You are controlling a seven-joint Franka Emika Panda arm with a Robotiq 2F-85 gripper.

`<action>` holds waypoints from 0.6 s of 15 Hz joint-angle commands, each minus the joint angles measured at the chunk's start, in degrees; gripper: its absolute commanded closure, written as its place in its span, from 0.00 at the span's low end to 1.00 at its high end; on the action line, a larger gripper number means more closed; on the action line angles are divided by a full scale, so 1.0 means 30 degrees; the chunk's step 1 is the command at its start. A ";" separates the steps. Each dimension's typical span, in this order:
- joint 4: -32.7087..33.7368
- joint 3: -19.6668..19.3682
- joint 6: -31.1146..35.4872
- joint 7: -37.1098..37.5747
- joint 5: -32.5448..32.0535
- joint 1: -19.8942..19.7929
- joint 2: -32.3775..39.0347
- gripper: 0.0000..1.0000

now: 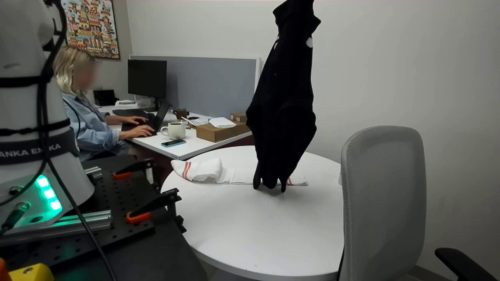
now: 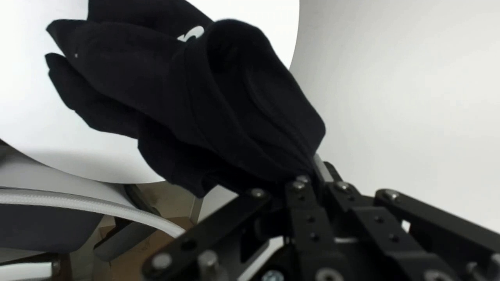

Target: Take the black top on the chair and put it on the table

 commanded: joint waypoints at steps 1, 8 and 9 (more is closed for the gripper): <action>-0.0282 0.0081 0.0843 0.0058 -0.1287 -0.0449 0.0339 0.93; 0.0874 0.0506 0.1647 0.0546 -0.3337 -0.0387 0.1276 0.92; 0.1106 0.0571 0.1749 0.0584 -0.3423 -0.0354 0.1283 0.92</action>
